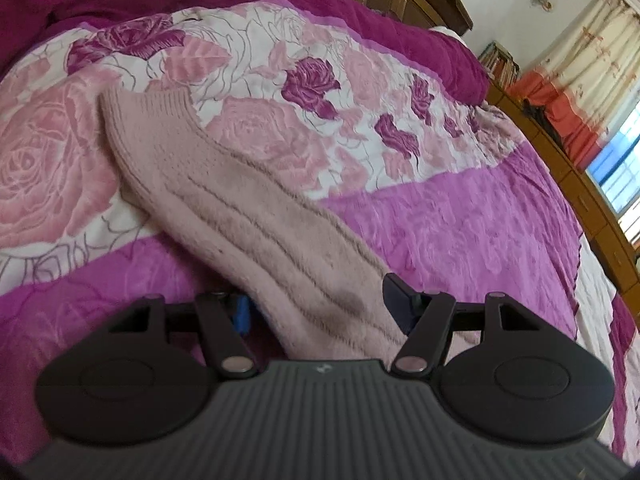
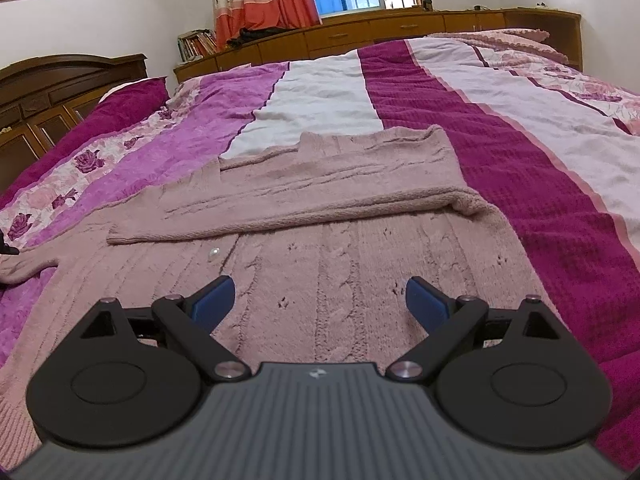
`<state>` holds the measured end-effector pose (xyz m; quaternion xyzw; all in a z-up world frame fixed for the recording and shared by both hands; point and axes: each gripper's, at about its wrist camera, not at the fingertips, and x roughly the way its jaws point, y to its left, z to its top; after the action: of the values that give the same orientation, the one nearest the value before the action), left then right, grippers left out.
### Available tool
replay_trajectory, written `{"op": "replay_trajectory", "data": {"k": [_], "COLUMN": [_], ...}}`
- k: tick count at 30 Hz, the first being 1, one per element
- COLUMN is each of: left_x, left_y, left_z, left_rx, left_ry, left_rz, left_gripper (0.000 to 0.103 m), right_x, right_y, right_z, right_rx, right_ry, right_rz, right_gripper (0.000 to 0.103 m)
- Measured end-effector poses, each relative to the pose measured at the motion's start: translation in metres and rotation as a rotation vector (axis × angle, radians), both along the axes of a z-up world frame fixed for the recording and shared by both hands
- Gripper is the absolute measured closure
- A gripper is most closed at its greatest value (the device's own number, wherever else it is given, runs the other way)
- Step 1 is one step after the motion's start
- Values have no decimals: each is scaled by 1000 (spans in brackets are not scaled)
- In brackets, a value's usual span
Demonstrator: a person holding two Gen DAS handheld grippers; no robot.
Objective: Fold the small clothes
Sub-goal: 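Reach the left gripper to the outstretched sleeve's cuff and grasp it, then fold the held sleeve across the cardigan body with the left gripper, open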
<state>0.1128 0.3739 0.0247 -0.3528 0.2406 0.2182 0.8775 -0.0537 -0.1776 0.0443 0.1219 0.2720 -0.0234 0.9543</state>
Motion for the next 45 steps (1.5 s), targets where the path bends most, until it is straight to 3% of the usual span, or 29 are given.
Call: {"op": "replay_trajectory", "data": {"k": [2, 4, 5, 6, 10, 21, 29, 45], "left_x": [4, 7, 9, 10, 0, -17, -21, -8], "left_y": [2, 2, 3, 5, 9, -26, -77, -182], "left_z": [1, 3, 3, 2, 4, 43, 75, 113], "left_rx": [6, 27, 25, 9, -38, 46, 147, 173], "left_ry": [5, 0, 9, 13, -44, -168, -239, -297], "left_rz": [-26, -96, -124, -134, -147, -270, -394, -566], "left_gripper": [39, 63, 87, 93, 93, 93, 93, 93], "right_x": [1, 2, 2, 2, 1, -3, -7, -13], "right_y": [-2, -2, -2, -2, -2, -4, -11, -26], "right_z": [-1, -2, -2, -2, -3, -2, -3, -5], "right_rx": [5, 11, 13, 15, 12, 13, 39, 86], "right_ry": [3, 2, 2, 2, -5, -24, -36, -64], "right_rz": [-6, -10, -11, -11, -3, -2, -9, -32], "right_gripper": [7, 7, 7, 7, 7, 7, 7, 7]}}
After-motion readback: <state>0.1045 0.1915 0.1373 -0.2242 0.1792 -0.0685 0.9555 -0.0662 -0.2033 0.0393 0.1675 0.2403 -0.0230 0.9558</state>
